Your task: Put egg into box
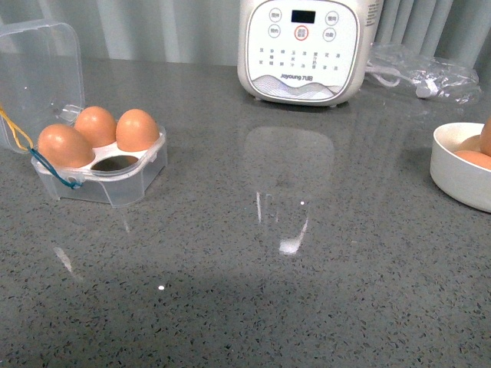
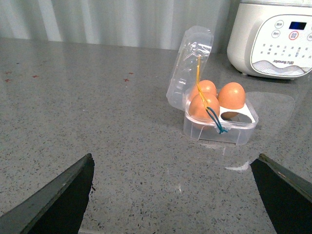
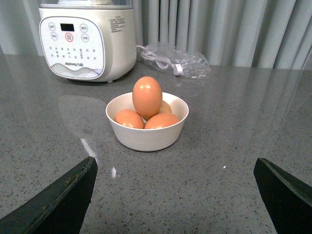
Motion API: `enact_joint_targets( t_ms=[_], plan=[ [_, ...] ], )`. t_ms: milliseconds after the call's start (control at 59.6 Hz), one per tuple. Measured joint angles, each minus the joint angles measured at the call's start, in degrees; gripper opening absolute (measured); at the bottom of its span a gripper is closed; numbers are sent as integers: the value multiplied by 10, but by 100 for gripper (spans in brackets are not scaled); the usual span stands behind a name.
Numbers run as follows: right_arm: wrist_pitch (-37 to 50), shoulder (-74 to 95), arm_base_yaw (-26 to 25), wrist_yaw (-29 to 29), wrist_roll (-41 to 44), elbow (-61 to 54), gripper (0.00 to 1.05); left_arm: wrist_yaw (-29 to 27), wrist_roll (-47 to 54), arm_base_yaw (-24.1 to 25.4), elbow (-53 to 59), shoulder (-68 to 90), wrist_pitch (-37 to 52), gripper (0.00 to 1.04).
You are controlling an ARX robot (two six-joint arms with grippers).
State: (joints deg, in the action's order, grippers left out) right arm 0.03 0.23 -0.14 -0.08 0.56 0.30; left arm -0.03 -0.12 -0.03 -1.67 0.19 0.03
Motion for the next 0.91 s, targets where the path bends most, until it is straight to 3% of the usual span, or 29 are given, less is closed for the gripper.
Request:
enact_joint_targets(
  t_ms=[84, 185, 252, 403, 537, 688, 906],
  plan=[
    [0, 0, 0, 0, 0, 0, 98, 0, 0, 0, 0, 0, 0, 98],
    [-21, 34, 42, 136, -15, 12, 98, 0, 0, 0, 0, 0, 0, 98],
    [-9, 54, 46, 152, -20, 16, 98, 0, 0, 0, 0, 0, 0, 98],
    [61, 122, 10, 107, -27, 34, 98, 0, 0, 0, 0, 0, 0, 98],
    [182, 250, -45, 42, -26, 69, 98, 0, 0, 0, 0, 0, 0, 98],
    [280, 410, -78, 8, -22, 140, 98, 0, 0, 0, 0, 0, 0, 98],
    [275, 629, -63, -19, -14, 305, 98, 0, 0, 0, 0, 0, 0, 98]
  ],
)
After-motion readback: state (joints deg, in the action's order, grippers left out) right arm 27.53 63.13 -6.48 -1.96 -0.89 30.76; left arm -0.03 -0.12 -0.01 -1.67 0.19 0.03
